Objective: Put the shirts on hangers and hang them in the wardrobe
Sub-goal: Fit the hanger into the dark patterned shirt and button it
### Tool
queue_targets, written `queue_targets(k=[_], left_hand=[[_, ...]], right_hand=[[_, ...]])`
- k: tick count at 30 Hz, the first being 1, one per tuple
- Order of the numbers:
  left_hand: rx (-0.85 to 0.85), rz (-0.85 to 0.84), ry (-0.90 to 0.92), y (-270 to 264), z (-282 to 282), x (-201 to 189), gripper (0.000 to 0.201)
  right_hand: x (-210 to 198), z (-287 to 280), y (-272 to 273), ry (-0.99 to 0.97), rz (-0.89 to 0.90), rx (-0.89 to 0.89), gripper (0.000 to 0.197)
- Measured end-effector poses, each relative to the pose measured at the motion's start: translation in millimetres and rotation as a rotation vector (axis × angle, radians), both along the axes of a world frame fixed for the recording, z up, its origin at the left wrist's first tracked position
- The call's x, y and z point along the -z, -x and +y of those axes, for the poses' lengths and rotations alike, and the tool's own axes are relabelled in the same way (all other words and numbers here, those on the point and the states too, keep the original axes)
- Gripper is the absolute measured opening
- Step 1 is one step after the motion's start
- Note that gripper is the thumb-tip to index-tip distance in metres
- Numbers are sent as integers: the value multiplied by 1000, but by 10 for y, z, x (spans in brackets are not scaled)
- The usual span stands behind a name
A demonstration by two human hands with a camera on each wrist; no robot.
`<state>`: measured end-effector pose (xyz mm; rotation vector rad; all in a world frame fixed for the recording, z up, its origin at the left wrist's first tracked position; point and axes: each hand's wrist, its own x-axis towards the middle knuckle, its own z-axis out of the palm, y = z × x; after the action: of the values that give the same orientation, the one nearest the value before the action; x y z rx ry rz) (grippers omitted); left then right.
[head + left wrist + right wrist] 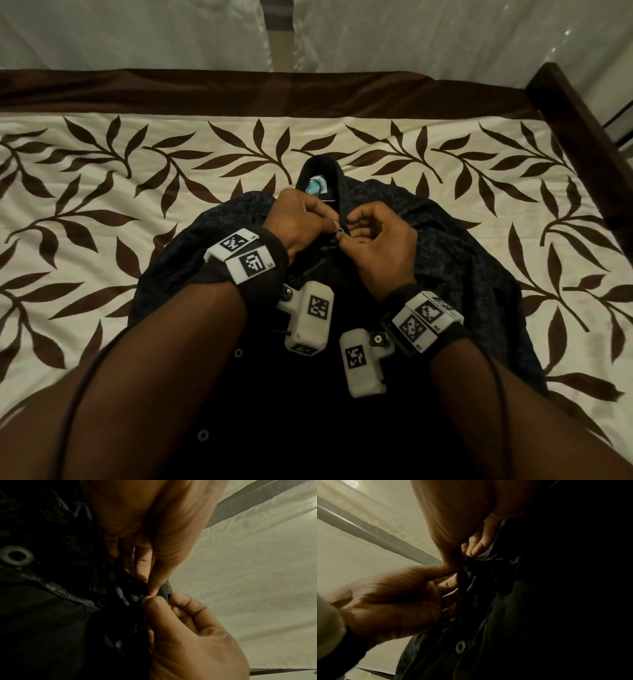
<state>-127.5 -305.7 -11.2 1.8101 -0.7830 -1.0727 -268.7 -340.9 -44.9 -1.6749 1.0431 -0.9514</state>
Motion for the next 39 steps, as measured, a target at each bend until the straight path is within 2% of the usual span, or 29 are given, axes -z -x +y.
queue_targets(k=[5,10,15,18,23,30,39], left_hand=[[-42,-11,-7,19,36,35,14],[-12,-38,-2,47,71,69,13],[30,-101,-17,30,72,66,14],[24,-82,-18,33,79,43,13],[-31,-53,3,60,110,37,13],[-75,-11,39,102,135,-33,15],[-98,-43,30,144,119,17,15]], right_hand=[[5,-42,34,-200,-51,40,20],[-32,-115,80,-345,-21,-15,39],[-105,-173,103,-402,8,-67,33],[-148,-168,127,-469,-49,-80,29],[-188,-131,186,-312,4,-100,28],[-173,-85,202,-254,-28,-65,34],[-104,-7,148,-238,-62,11,36]])
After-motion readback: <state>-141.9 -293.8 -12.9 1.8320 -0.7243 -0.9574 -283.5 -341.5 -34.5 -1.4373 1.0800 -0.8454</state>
